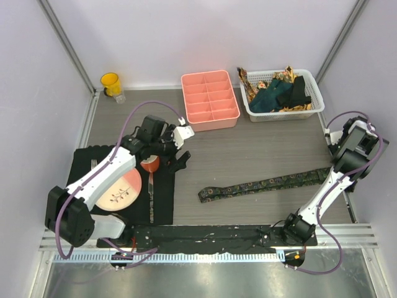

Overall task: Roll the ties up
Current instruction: Flatten out the tie at the center of the board.

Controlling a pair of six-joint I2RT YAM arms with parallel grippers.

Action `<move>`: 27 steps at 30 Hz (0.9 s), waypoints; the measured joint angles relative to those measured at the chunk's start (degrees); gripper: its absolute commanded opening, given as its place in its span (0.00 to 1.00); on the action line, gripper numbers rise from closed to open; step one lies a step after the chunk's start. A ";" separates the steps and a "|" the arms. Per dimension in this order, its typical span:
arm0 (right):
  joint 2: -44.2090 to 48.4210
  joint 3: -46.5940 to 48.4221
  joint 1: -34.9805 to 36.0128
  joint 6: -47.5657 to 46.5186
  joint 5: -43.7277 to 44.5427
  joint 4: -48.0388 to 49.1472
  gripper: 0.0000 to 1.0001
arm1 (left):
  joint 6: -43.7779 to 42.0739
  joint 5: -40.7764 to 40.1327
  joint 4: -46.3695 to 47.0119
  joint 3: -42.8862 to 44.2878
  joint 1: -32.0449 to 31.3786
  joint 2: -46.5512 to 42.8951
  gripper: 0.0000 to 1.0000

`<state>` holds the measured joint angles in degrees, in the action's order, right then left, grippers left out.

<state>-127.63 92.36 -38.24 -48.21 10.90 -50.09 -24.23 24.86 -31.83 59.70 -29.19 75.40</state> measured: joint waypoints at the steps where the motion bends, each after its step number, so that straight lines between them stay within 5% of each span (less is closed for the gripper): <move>1: 0.04 0.02 0.00 -0.24 -0.17 -0.13 0.30 | -0.04 0.28 -0.07 -0.07 0.00 0.09 1.00; 5: 0.52 -0.02 0.00 -2.19 0.07 -0.02 0.41 | -1.01 1.29 0.74 -0.33 -1.75 -0.46 1.00; 10: 6.12 -1.18 0.04 -2.58 -4.63 -2.29 0.47 | -1.99 -0.50 1.42 -0.39 -11.80 0.83 1.00; 16: 13.00 0.98 -1.11 -1.86 -11.61 -8.92 0.55 | -1.66 -3.96 2.89 1.97 -22.03 11.67 1.00; 23: 13.29 2.69 -1.68 -1.86 -15.63 -15.61 0.53 | -1.51 -5.44 4.15 4.15 -27.23 21.27 0.81; 27: 13.29 2.56 -2.14 -1.88 -16.02 -17.84 0.51 | -1.33 -6.51 4.48 5.22 -28.48 23.65 0.52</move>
<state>-114.34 94.91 -40.38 -50.09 -5.13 -67.92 -25.56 18.35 -27.35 64.93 -57.67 99.04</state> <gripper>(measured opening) 0.524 0.691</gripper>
